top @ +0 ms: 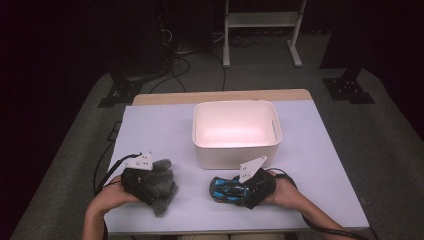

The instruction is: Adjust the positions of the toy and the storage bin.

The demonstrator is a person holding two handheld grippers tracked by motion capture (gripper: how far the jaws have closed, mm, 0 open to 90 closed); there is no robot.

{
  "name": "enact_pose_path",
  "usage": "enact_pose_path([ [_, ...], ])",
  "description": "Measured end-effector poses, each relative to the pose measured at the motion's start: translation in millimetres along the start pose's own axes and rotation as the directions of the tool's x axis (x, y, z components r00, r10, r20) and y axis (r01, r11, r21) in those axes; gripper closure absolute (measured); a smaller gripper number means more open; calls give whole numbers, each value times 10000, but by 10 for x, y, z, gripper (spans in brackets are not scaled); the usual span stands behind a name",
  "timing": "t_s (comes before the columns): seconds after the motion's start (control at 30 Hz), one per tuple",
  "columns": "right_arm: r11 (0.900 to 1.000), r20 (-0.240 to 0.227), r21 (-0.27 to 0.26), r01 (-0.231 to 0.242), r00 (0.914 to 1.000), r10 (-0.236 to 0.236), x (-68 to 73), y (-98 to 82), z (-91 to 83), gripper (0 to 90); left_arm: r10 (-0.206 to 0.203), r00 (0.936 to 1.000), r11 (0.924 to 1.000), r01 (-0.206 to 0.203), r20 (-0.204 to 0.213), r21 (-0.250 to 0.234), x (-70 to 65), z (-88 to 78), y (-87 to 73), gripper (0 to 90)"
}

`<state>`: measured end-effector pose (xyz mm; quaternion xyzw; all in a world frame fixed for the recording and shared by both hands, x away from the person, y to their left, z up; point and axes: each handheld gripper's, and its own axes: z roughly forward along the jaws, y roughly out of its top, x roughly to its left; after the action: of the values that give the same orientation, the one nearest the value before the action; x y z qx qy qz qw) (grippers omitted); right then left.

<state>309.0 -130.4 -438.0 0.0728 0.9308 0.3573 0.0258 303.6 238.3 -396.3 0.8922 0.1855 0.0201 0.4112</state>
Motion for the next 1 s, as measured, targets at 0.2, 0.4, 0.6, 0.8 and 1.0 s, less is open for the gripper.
enact_pose_path([
  [0.2,9999,17,75,-76,10000,76,-9,-49,68,252,-11,10000,10000,11,-16,-36,-2,-14,-6,77],
  [0.4,9999,136,157,-56,9999,54,12,-104,117,248,-8,10000,10000,8,-18,-11,-3,-22,-6,77],
  [0.6,9995,-73,12,-328,9994,328,-3,-97,143,192,10,10000,10000,-10,5,-19,-1,-15,-3,77],
  [0.8,9998,167,32,-213,9996,213,25,-83,173,207,5,10000,10000,-5,6,-6,-4,-15,-3,77],
  [1.0,9999,433,100,-64,9990,60,54,-66,161,250,47,10000,10000,-47,10,38,-10,-14,2,77],
])
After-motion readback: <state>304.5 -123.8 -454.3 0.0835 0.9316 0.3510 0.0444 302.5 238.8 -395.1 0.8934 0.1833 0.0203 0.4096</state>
